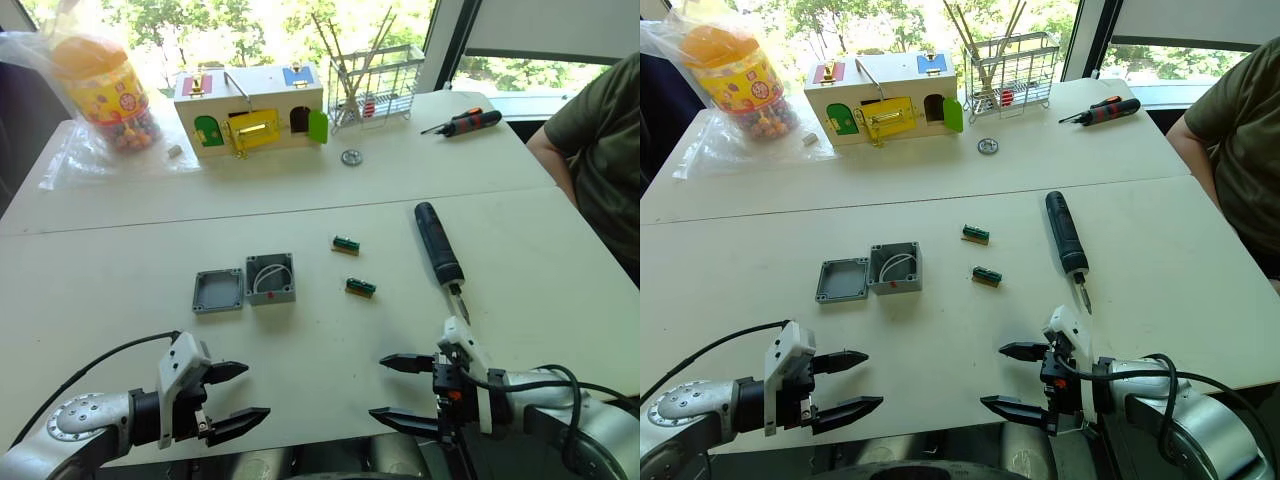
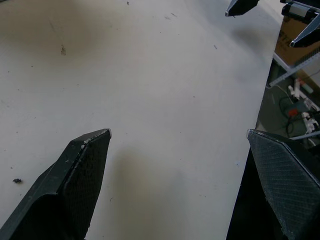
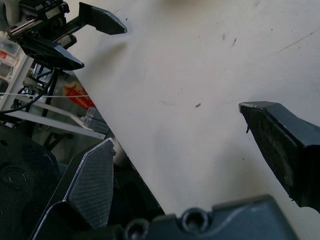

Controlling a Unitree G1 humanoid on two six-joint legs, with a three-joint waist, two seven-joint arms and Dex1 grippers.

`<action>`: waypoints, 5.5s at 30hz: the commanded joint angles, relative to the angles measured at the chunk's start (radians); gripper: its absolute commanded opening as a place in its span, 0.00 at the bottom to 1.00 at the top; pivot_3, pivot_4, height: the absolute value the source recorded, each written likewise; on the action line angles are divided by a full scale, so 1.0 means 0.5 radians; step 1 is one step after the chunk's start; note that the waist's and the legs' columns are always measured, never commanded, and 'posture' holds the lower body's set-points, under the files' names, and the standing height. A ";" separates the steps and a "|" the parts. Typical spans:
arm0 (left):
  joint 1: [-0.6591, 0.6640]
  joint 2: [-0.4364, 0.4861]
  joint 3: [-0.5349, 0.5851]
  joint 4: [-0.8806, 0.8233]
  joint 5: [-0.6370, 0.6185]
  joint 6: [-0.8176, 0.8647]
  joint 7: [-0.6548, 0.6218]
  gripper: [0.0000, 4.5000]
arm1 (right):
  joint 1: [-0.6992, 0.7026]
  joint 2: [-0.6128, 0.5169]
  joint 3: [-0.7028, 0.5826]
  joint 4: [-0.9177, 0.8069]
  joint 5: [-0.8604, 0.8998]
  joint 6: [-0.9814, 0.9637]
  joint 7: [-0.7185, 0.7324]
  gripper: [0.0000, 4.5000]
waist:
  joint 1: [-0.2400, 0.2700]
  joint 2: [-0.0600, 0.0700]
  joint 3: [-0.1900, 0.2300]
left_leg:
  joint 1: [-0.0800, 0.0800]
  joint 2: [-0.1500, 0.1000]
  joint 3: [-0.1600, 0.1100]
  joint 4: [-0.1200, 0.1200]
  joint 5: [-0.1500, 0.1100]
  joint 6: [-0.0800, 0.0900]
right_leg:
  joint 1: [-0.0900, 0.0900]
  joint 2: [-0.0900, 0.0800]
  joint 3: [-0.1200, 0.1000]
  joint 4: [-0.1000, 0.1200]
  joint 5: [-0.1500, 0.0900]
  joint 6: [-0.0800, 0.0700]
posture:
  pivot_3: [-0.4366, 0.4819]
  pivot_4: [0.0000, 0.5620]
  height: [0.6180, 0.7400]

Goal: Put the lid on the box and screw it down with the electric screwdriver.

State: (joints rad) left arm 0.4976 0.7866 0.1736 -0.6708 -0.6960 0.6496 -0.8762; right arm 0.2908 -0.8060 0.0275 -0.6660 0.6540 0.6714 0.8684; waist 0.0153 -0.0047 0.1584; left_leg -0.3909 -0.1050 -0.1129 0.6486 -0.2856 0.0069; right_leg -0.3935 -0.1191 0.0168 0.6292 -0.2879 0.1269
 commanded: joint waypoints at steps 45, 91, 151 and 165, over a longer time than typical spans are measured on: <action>-2.104 0.525 -1.106 0.764 0.740 -0.049 -0.599 0.99 | -0.811 0.362 0.156 -0.224 0.309 0.456 -0.717 1.00 | -0.010 -0.005 0.010 | -0.004 -0.001 0.000 -0.004 0.010 -0.015 | -0.010 0.003 -0.001 0.007 0.006 0.007 | 0.48 0.27 1.00; -3.144 -0.305 -1.850 2.724 1.205 -2.122 -1.476 0.35 | -0.620 0.133 -0.070 -0.565 0.617 0.625 -1.104 1.00 | -0.015 -0.017 0.016 | -0.006 -0.004 -0.003 0.016 0.006 -0.005 | -0.008 0.005 -0.007 0.024 0.005 0.015 | 0.48 0.27 1.00; -1.977 0.081 -0.259 1.096 0.357 1.930 0.822 0.01 | -1.251 0.452 0.462 -0.023 -0.072 0.324 -0.539 1.00 | -0.053 -0.006 0.002 | -0.032 -0.009 -0.002 0.033 0.013 -0.019 | -0.047 0.001 0.002 0.066 0.000 0.022 | 0.48 0.27 1.00; -2.365 0.148 -0.101 1.222 0.363 1.468 0.719 0.01 | -1.393 0.496 -0.006 0.091 0.385 0.566 -0.517 1.00 | -0.013 -0.011 0.004 | -0.034 -0.009 -0.003 0.034 0.014 -0.021 | -0.050 0.001 0.002 0.066 0.000 0.022 | 0.48 0.27 1.00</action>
State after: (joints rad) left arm -0.6224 0.8216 0.0909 -0.0617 -0.5327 1.4994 -0.4796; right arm -0.3728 -0.5689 0.0793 -0.6166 0.7866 0.9439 0.6209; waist 0.0087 -0.0101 0.1606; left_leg -0.4086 -0.1091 -0.1145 0.6655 -0.2784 -0.0042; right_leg -0.4191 -0.1185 0.0175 0.6622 -0.2877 0.1376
